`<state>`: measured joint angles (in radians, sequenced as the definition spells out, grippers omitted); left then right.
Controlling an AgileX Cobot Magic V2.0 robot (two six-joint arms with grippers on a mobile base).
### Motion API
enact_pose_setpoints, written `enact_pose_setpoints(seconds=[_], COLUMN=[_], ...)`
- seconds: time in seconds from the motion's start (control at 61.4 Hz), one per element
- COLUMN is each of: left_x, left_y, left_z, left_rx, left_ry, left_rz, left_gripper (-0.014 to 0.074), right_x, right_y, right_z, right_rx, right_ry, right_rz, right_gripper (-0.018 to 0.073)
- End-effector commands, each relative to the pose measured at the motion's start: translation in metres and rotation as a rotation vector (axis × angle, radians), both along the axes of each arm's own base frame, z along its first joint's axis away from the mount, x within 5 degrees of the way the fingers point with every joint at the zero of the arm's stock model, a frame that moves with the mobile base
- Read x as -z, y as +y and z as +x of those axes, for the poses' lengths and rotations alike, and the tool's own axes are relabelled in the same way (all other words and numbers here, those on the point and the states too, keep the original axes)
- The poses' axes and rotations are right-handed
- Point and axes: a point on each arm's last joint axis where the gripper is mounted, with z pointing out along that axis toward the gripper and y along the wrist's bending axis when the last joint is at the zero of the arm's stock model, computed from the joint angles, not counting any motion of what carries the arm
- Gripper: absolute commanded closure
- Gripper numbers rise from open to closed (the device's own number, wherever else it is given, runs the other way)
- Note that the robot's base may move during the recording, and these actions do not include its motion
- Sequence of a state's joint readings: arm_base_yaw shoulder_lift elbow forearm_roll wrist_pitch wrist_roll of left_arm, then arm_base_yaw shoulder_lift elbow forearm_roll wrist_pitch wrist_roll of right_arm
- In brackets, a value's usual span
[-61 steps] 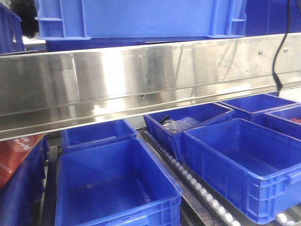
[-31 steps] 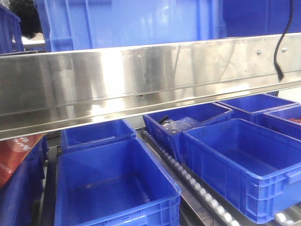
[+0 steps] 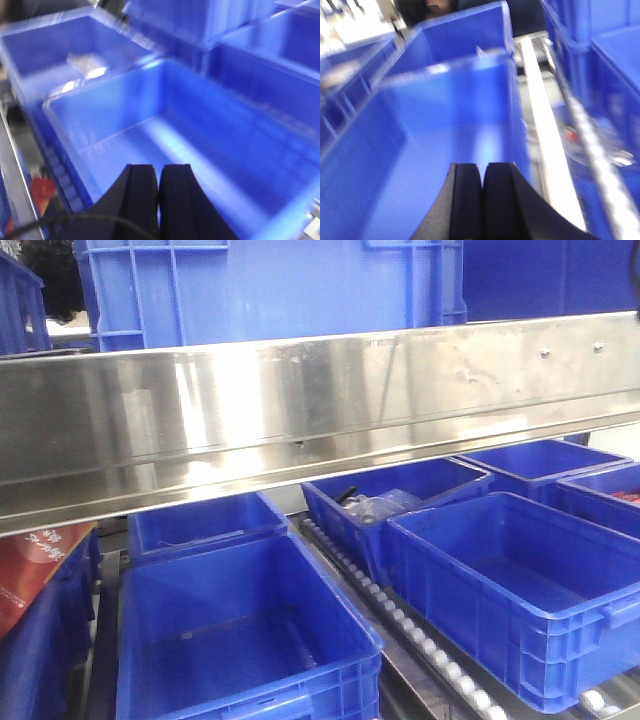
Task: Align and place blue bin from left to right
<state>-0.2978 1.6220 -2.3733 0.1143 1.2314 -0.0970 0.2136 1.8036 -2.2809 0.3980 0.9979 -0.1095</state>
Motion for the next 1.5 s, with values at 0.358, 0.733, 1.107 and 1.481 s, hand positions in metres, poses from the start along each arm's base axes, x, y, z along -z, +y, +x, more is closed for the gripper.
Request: enact_pose_setpoints(seconds=[0.358, 0.733, 1.107, 1.481], left_x=[0.049, 0.071, 0.131, 0.194], left_y=[0.0, 0.018, 0.046, 0.068], left_z=[-0.007, -0.07, -0.167, -0.241], left_rx=[0.031, 0.057, 0.078, 0.08], left_ry=[0.112, -0.085, -0.312, -0.453], left_rz=[0.074, 0.038, -0.007, -0.049], left_gripper=[0.0582, 0.0582, 0.0582, 0.0582], right_x=[0.014, 0.048, 0.102, 0.162], right_y=[-0.018, -0.046, -0.069, -0.083], right_z=[-0.031, -0.125, -0.22, -0.278], right_rx=[0.08, 0.176, 0.194, 0.213], right_ry=[-0.031, -0.222, -0.292, -0.349], right_rz=[-0.094, -0.077, -0.099, -0.087], right_gripper=[0.0631, 0.0631, 0.0631, 0.0631])
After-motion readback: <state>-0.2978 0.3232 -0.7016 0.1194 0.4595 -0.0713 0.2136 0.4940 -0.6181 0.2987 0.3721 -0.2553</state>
